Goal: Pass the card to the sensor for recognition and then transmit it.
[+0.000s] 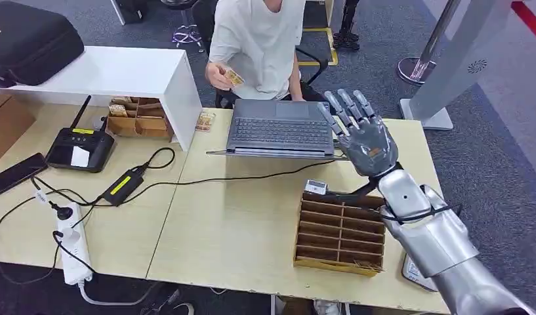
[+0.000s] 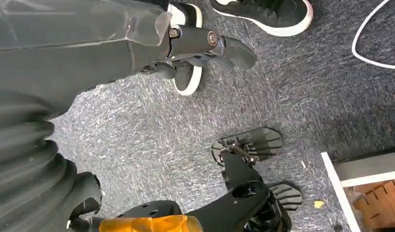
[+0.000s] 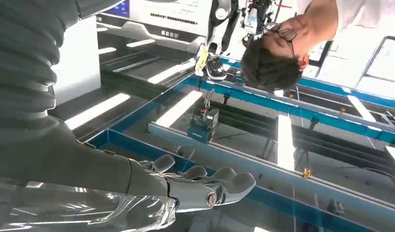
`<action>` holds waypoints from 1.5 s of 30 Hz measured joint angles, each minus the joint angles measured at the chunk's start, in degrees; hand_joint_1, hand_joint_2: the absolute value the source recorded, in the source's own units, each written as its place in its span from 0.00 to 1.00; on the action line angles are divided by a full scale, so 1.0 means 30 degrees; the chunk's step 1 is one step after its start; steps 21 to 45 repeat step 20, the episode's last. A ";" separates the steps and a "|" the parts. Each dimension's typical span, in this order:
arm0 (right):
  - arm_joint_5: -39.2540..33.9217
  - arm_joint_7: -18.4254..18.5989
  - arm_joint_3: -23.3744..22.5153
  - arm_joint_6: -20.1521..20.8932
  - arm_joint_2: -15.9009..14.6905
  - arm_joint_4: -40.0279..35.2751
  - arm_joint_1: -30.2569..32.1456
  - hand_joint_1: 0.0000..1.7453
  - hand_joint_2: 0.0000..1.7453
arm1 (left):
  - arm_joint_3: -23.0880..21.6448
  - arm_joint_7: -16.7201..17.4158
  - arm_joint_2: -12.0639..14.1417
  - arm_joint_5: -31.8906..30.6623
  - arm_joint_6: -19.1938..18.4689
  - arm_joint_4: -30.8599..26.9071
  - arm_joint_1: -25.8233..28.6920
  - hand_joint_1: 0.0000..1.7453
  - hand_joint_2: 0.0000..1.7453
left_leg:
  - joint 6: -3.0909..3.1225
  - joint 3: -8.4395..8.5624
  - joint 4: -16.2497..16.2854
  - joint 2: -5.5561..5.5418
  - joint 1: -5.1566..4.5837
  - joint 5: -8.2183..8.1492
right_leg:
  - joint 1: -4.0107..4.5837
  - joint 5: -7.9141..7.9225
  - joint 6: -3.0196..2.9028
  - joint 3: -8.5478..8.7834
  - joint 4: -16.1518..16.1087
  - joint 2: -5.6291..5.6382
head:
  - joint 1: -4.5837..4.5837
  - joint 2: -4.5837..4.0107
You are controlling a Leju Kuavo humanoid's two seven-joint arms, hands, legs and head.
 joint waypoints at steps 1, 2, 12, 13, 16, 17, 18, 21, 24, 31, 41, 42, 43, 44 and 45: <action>-0.0015 0.0044 0.0000 -0.0037 -0.0001 0.0000 0.0016 0.00 1.00 | 0.0000 0.0000 0.0000 0.0008 0.0007 0.0000 0.0000 0.00 1.00 | 0.0000 0.0000 0.0000 0.0000 0.0000 0.0000 | 0.0000 0.0000 0.0000 0.0000 0.0000 0.0000 | 0.0000 0.0000; -0.0051 0.0109 0.0000 -0.0087 -0.0007 0.0000 0.0041 0.00 1.00 | 0.0000 0.0000 0.0000 0.0037 0.0007 0.0000 0.0001 0.00 1.00 | 0.0000 0.0001 0.0001 0.0000 0.0000 0.0000 | 0.0000 0.0000 0.0000 -0.0002 -0.0001 0.0000 | 0.0000 0.0000; -0.0255 0.0394 -0.0597 -0.0816 -0.1217 -0.0022 0.1188 0.00 1.00 | 0.0001 -0.0007 0.0102 0.0256 0.0022 0.0000 0.0268 0.00 1.00 | 0.0006 -0.0008 0.0004 0.0000 -0.0004 -0.0006 | -0.0002 0.0001 0.0002 -0.0003 -0.0017 0.0005 | 0.0000 0.0000; -0.0270 0.0394 -0.0641 -0.0816 -0.1319 -0.0022 0.1255 0.00 1.00 | 0.0007 -0.0007 0.0117 0.0263 0.0022 0.0000 0.0272 0.00 1.00 | 0.0007 -0.0005 0.0006 0.0002 -0.0004 -0.0006 | -0.0002 0.0001 0.0002 -0.0004 -0.0019 0.0006 | 0.0000 0.0000; -0.0661 0.0481 -0.0960 -0.1245 -0.1777 -0.0247 0.1794 0.00 0.00 | 0.0001 -0.0102 0.0174 0.0372 0.0000 0.0000 0.0299 0.00 1.00 | 0.0007 -0.0005 0.0012 -0.0026 -0.0001 -0.0006 | 0.0000 -0.0001 0.0003 -0.0003 -0.0023 -0.0026 | 0.0000 0.0000; -0.0897 0.0511 -0.1152 -0.1436 -0.1976 -0.0394 0.2067 0.00 0.00 | 0.0007 -0.0131 0.0197 0.0423 0.0000 0.0000 0.0352 0.00 1.00 | 0.0007 -0.0011 0.0012 -0.0039 -0.0001 -0.0006 | 0.0000 -0.0001 0.0003 0.0000 -0.0022 -0.0040 | 0.0000 0.0000; -0.1236 0.0503 -0.1448 -0.1581 -0.2214 -0.0632 0.2412 0.00 0.00 | 0.0008 -0.0167 0.0247 0.0452 -0.0007 0.0000 0.0424 0.00 1.00 | 0.0007 -0.0012 0.0012 -0.0041 -0.0001 -0.0006 | 0.0000 -0.0001 0.0003 0.0000 -0.0023 -0.0040 | 0.0000 0.0000; -0.1871 0.0111 -0.2234 -0.1661 -0.2564 -0.1548 0.3359 0.00 0.00 | 0.0007 -0.0321 0.0335 0.0539 -0.0007 0.0000 0.0574 0.00 1.00 | 0.0009 -0.0019 0.0011 -0.0040 -0.0001 -0.0009 | 0.0000 -0.0003 0.0004 0.0001 -0.0023 -0.0037 | 0.0000 0.0000; -0.1871 0.0111 -0.2234 -0.1661 -0.2564 -0.1548 0.3359 0.00 0.00 | 0.0007 -0.0321 0.0335 0.0539 -0.0007 0.0000 0.0574 0.00 1.00 | 0.0009 -0.0019 0.0011 -0.0040 -0.0001 -0.0009 | 0.0000 -0.0003 0.0004 0.0001 -0.0023 -0.0037 | 0.0000 0.0000; -0.1871 0.0111 -0.2234 -0.1661 -0.2564 -0.1548 0.3359 0.00 0.00 | 0.0007 -0.0321 0.0335 0.0539 -0.0007 0.0000 0.0574 0.00 1.00 | 0.0009 -0.0019 0.0011 -0.0040 -0.0001 -0.0009 | 0.0000 -0.0003 0.0004 0.0001 -0.0023 -0.0037 | 0.0000 0.0000; -0.1871 0.0111 -0.2234 -0.1661 -0.2564 -0.1548 0.3359 0.00 0.00 | 0.0007 -0.0321 0.0335 0.0539 -0.0007 0.0000 0.0574 0.00 1.00 | 0.0009 -0.0019 0.0011 -0.0040 -0.0001 -0.0009 | 0.0000 -0.0003 0.0004 0.0001 -0.0023 -0.0037 | 0.0000 0.0000; -0.1871 0.0111 -0.2234 -0.1661 -0.2564 -0.1548 0.3359 0.00 0.00 | 0.0007 -0.0321 0.0335 0.0539 -0.0007 0.0000 0.0574 0.00 1.00 | 0.0009 -0.0019 0.0011 -0.0040 -0.0001 -0.0009 | 0.0000 -0.0003 0.0004 0.0001 -0.0023 -0.0037 | 0.0000 0.0000; -0.1871 0.0111 -0.2234 -0.1661 -0.2564 -0.1548 0.3359 0.00 0.00 | 0.0007 -0.0321 0.0335 0.0539 -0.0007 0.0000 0.0574 0.00 1.00 | 0.0009 -0.0019 0.0011 -0.0040 -0.0001 -0.0009 | 0.0000 -0.0003 0.0004 0.0001 -0.0023 -0.0037 | 0.0000 0.0000; -0.1871 0.0111 -0.2234 -0.1661 -0.2564 -0.1548 0.3359 0.00 0.00 | 0.0007 -0.0321 0.0335 0.0539 -0.0007 0.0000 0.0574 0.00 1.00 | 0.0009 -0.0019 0.0011 -0.0040 -0.0001 -0.0009 | 0.0000 -0.0003 0.0004 0.0001 -0.0023 -0.0037 | 0.0000 0.0000; -0.1871 0.0111 -0.2234 -0.1661 -0.2564 -0.1548 0.3359 0.00 0.00 | 0.0007 -0.0321 0.0335 0.0539 -0.0007 0.0000 0.0574 0.00 1.00 | 0.0009 -0.0019 0.0011 -0.0040 -0.0001 -0.0009 | 0.0000 -0.0003 0.0004 0.0001 -0.0023 -0.0037 | 0.0000 0.0000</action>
